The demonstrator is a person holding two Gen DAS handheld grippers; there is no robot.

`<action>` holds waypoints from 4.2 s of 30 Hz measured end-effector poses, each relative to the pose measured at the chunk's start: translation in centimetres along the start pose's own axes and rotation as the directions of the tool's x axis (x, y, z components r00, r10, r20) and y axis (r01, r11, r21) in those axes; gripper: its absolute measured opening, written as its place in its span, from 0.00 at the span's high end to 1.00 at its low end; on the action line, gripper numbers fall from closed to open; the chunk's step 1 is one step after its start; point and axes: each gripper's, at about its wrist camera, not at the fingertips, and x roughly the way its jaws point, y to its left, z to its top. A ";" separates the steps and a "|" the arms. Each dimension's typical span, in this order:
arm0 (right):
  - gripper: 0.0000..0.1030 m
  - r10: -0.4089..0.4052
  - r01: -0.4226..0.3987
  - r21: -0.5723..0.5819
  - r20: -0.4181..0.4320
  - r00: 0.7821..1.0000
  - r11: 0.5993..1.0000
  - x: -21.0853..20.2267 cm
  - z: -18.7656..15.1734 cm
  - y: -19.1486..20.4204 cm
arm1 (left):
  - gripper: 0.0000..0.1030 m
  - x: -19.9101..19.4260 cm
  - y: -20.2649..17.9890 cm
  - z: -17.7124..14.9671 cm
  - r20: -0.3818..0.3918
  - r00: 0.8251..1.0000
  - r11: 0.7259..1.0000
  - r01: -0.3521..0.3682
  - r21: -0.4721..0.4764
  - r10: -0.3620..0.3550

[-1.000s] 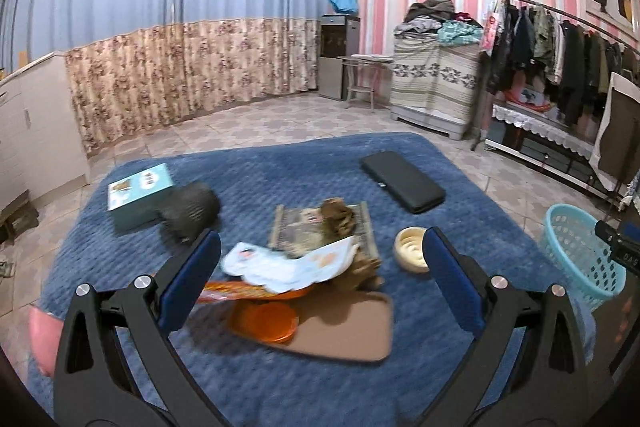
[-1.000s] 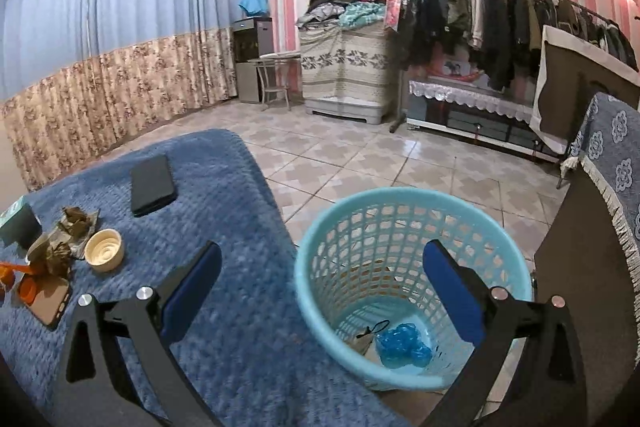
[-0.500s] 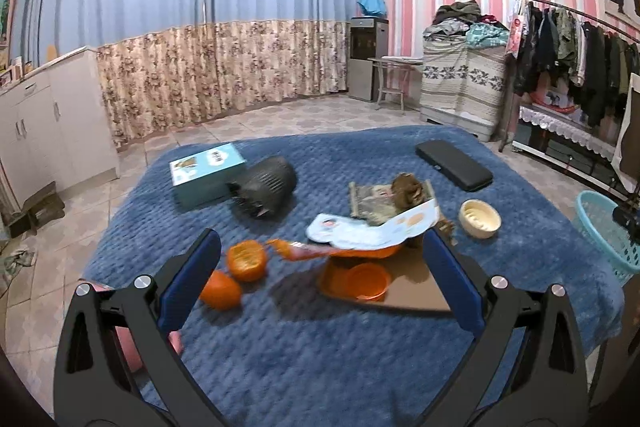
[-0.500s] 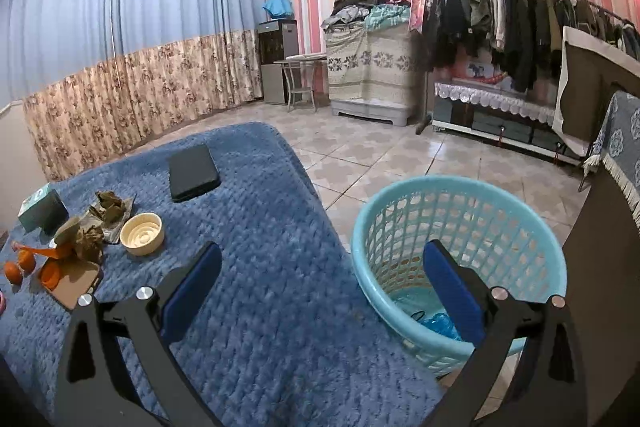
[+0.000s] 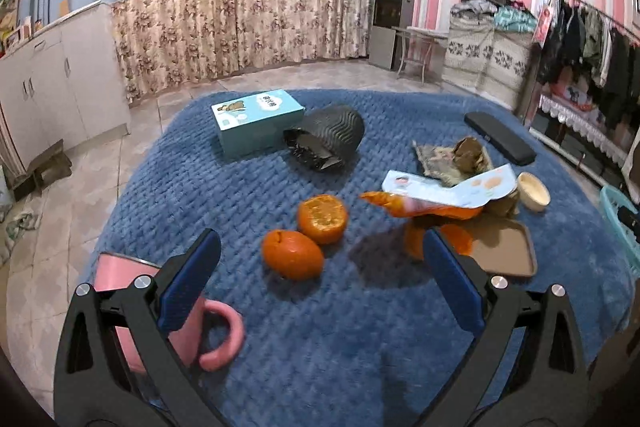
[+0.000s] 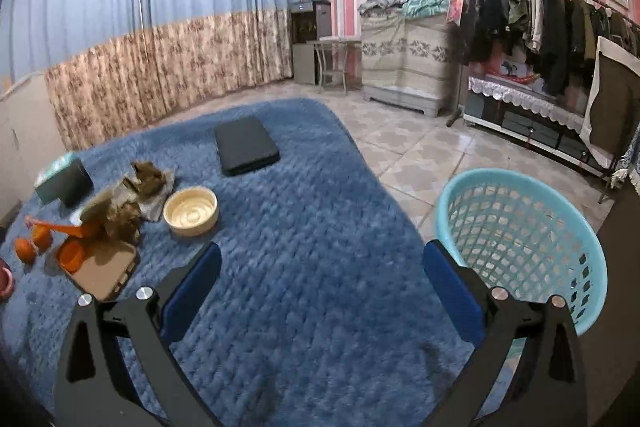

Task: Collect trash
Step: 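Move both tools back over the bed toward the oranges and lid, then grasp the peeled orange with the left tool while the right tool grasps the cream lid, then carry the orange and lid over the basket and release both inside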

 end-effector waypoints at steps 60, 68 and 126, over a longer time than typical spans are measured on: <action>0.04 0.169 -0.189 -0.088 -0.192 0.967 0.978 10.1 2.5 10.9 | 0.85 4.6 1.9 5.9 0.028 0.996 0.996 0.091 -0.026 -0.090; 0.41 0.195 -0.235 -0.132 -0.261 0.946 0.963 12.4 2.2 12.8 | 0.85 5.4 1.1 7.8 0.044 0.996 0.996 0.084 -0.015 -0.083; 0.41 -0.291 0.304 0.374 -0.094 0.952 0.876 -1.6 -0.1 -26.0 | 0.85 1.1 -46.0 3.3 -0.106 0.756 0.689 0.637 0.346 -0.646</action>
